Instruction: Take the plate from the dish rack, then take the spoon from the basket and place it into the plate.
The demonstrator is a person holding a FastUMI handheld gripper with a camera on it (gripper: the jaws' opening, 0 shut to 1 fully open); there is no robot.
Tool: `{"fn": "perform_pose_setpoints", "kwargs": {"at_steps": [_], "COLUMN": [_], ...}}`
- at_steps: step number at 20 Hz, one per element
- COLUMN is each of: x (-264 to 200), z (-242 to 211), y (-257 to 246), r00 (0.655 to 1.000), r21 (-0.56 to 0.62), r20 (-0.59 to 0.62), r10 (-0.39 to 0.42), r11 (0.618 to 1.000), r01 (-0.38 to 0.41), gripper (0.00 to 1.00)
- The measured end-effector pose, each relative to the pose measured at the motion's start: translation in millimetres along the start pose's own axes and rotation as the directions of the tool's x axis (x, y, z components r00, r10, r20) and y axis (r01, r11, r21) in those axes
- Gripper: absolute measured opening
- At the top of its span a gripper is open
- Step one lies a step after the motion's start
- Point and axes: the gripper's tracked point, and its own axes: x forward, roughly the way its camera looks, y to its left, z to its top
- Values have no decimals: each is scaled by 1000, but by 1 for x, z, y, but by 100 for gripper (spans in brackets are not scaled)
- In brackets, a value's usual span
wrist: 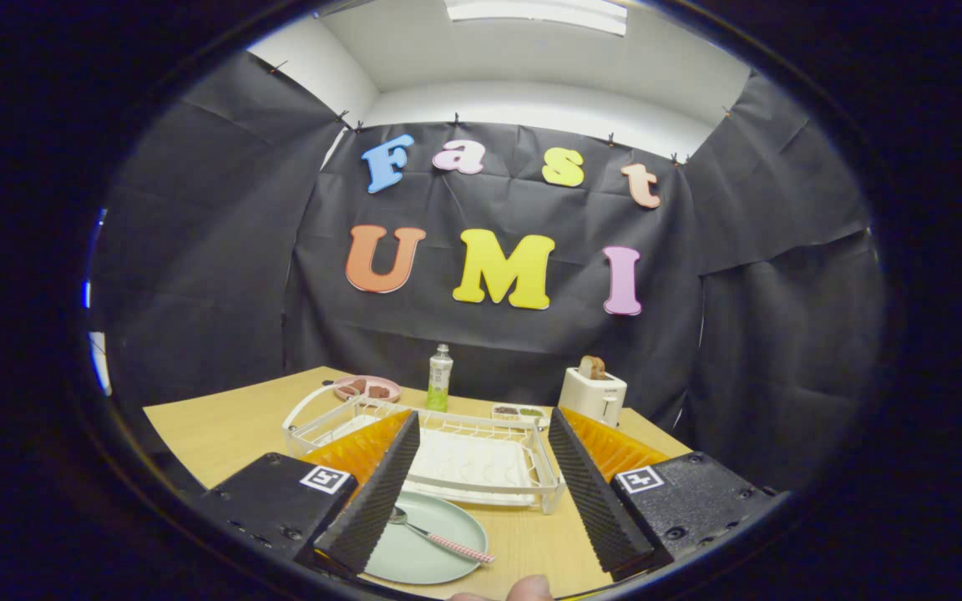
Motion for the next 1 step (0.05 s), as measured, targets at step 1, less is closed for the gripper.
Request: {"fn": "perform_pose_setpoints", "kwargs": {"at_steps": [1], "x": [0], "z": [0], "y": [4], "r00": [1000], "r21": [2], "r20": [1], "r10": [6], "r11": [1000], "r01": [-6], "gripper": [100]}}
